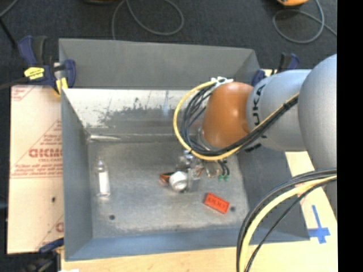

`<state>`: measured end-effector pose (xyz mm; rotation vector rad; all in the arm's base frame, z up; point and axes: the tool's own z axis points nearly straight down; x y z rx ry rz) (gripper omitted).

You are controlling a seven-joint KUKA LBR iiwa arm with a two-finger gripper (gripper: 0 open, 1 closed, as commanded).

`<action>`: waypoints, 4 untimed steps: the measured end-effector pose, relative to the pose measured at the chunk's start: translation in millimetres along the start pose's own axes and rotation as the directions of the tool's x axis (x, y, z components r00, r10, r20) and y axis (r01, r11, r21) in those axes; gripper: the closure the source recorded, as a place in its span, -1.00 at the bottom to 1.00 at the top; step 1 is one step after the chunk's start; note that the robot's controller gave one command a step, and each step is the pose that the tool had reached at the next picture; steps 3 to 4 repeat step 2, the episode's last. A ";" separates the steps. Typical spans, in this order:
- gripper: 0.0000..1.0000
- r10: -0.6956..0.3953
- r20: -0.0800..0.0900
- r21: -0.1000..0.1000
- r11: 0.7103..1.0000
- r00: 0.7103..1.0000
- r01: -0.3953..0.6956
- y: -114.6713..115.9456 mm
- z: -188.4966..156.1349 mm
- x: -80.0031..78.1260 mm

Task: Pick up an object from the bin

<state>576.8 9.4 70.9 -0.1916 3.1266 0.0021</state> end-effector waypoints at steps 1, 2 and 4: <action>1.00 0.000 0.000 0.000 1.000 1.000 0.000 0.0 0.0 0.0; 1.00 -0.053 0.006 0.002 0.999 0.999 0.053 -9.3 -152.0 -2.9; 1.00 -0.053 0.006 0.002 0.999 0.999 0.053 -9.3 -152.0 -2.9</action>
Offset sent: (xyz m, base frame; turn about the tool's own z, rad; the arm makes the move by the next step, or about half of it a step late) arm 0.0008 -0.0080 0.1500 -0.0553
